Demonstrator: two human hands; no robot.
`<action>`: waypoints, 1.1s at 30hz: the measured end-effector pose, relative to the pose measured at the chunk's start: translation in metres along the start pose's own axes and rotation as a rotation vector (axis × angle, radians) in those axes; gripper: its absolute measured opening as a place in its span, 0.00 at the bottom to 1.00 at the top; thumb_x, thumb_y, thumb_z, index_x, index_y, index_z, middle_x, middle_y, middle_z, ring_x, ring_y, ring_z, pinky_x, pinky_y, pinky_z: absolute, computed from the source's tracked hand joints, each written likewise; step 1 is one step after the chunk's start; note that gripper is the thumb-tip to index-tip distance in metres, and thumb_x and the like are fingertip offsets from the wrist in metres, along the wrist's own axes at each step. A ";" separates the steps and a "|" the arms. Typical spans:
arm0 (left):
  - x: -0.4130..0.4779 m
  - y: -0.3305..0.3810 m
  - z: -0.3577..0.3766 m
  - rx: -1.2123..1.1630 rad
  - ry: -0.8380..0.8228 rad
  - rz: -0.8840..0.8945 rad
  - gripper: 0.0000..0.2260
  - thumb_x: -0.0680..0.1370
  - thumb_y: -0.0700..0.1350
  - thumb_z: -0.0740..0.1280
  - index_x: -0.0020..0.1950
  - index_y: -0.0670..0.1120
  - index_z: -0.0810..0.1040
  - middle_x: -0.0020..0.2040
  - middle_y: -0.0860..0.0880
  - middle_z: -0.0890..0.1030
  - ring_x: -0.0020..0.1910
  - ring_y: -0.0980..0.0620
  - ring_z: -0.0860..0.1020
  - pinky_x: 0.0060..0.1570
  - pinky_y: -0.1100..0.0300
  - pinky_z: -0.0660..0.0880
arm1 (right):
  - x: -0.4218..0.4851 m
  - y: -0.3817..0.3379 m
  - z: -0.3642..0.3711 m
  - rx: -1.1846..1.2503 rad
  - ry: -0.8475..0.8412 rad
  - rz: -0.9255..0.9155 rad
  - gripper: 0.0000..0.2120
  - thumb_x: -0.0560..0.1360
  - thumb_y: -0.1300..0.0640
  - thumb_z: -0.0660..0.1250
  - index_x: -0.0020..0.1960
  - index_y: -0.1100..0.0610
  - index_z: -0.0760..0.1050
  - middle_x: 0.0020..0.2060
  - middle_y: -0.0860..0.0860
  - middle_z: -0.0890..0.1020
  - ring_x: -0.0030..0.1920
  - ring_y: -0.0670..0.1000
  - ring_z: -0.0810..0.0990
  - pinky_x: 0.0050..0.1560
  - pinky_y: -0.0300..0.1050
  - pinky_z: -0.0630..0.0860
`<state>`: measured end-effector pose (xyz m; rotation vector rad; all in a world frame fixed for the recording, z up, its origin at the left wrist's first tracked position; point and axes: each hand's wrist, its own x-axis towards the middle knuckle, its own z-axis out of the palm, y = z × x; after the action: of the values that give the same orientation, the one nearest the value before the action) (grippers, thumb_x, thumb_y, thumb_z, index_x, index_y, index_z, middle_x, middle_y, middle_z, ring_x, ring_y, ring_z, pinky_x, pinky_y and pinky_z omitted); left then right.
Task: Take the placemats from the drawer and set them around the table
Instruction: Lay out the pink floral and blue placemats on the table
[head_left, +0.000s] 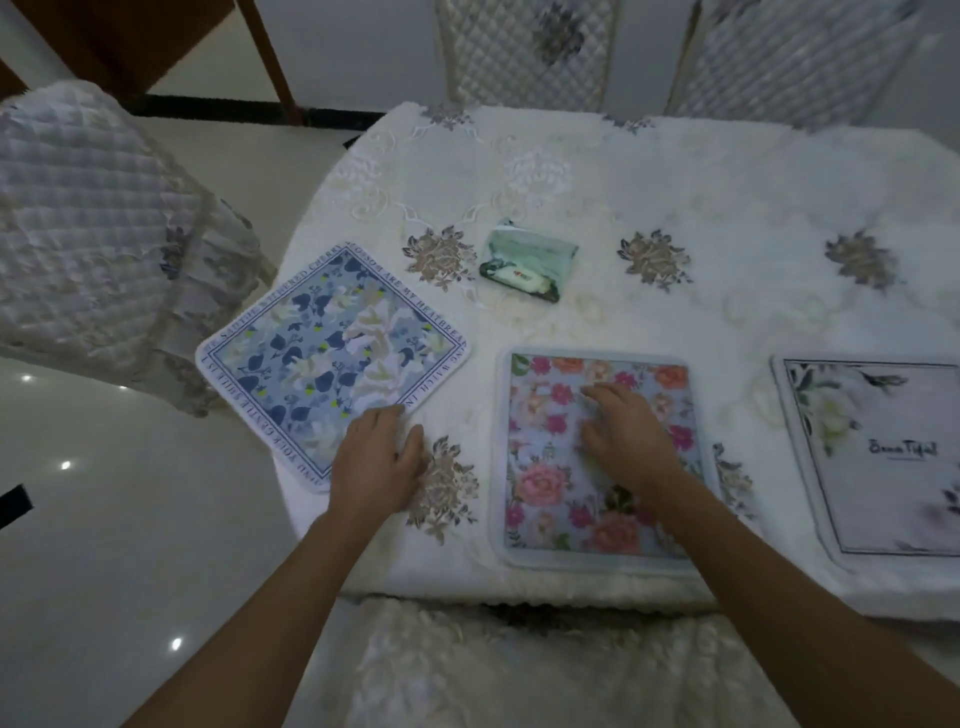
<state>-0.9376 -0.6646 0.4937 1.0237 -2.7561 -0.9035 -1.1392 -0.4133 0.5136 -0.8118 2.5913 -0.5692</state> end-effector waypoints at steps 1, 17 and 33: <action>0.003 0.013 0.008 -0.020 -0.020 0.011 0.22 0.82 0.57 0.59 0.70 0.46 0.72 0.66 0.46 0.76 0.65 0.46 0.72 0.61 0.49 0.70 | -0.005 0.009 -0.005 0.008 0.020 0.029 0.23 0.77 0.55 0.65 0.72 0.57 0.69 0.68 0.54 0.72 0.67 0.57 0.70 0.68 0.53 0.69; -0.014 0.098 0.077 -0.267 -0.012 -0.122 0.19 0.78 0.54 0.68 0.66 0.47 0.75 0.54 0.49 0.78 0.51 0.49 0.78 0.49 0.55 0.74 | -0.068 0.086 -0.011 0.105 0.134 0.394 0.25 0.74 0.52 0.68 0.69 0.56 0.72 0.67 0.60 0.72 0.66 0.62 0.68 0.67 0.61 0.69; -0.008 0.057 0.057 -0.181 -0.021 -0.083 0.19 0.78 0.56 0.67 0.66 0.49 0.75 0.56 0.50 0.77 0.53 0.52 0.77 0.53 0.51 0.77 | -0.046 0.067 -0.004 0.079 0.086 0.244 0.24 0.75 0.52 0.67 0.70 0.54 0.70 0.66 0.56 0.71 0.65 0.57 0.68 0.68 0.56 0.67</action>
<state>-0.9789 -0.5960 0.4788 1.1080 -2.6063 -1.1570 -1.1357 -0.3338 0.4949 -0.4463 2.6736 -0.6406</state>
